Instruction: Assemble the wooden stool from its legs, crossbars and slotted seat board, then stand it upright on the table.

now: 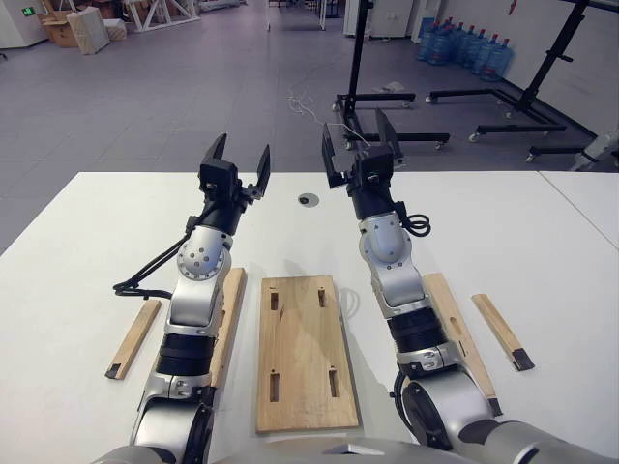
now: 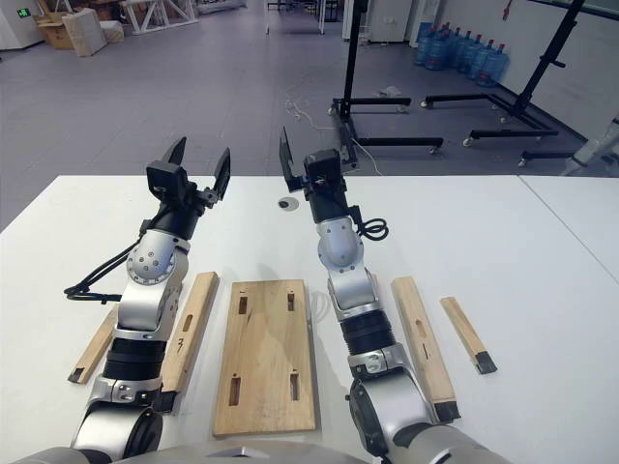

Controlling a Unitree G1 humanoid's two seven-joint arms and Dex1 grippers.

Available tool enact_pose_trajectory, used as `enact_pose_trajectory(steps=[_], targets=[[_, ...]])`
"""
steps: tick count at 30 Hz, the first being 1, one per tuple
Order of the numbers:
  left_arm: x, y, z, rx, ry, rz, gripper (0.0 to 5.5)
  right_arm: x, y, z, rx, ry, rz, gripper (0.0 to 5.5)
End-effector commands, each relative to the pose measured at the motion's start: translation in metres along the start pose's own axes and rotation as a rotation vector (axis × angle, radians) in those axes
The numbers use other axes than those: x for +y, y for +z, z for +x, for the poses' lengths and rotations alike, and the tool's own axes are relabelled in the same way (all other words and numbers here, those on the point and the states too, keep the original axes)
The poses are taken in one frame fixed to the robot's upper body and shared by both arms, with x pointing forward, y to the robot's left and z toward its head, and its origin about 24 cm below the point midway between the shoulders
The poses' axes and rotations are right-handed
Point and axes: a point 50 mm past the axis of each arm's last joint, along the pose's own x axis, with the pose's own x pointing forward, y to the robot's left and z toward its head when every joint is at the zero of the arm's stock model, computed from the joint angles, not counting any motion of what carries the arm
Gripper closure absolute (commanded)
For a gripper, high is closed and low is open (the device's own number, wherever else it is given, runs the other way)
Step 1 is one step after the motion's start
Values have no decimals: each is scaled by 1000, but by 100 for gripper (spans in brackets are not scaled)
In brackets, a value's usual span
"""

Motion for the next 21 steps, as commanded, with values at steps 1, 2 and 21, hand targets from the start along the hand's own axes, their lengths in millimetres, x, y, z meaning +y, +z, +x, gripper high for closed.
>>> enact_pose_trajectory(steps=[1,2,21], targets=[[1,1,3,-1,-7,16,171,0,2,2,-5,-7,1,127],[1,2,3,-4,-5,24,171,0,1,2,-5,-6,2,127],[3,1,-2,-13,27,79,171,3,1,8,-21,21,8,127]])
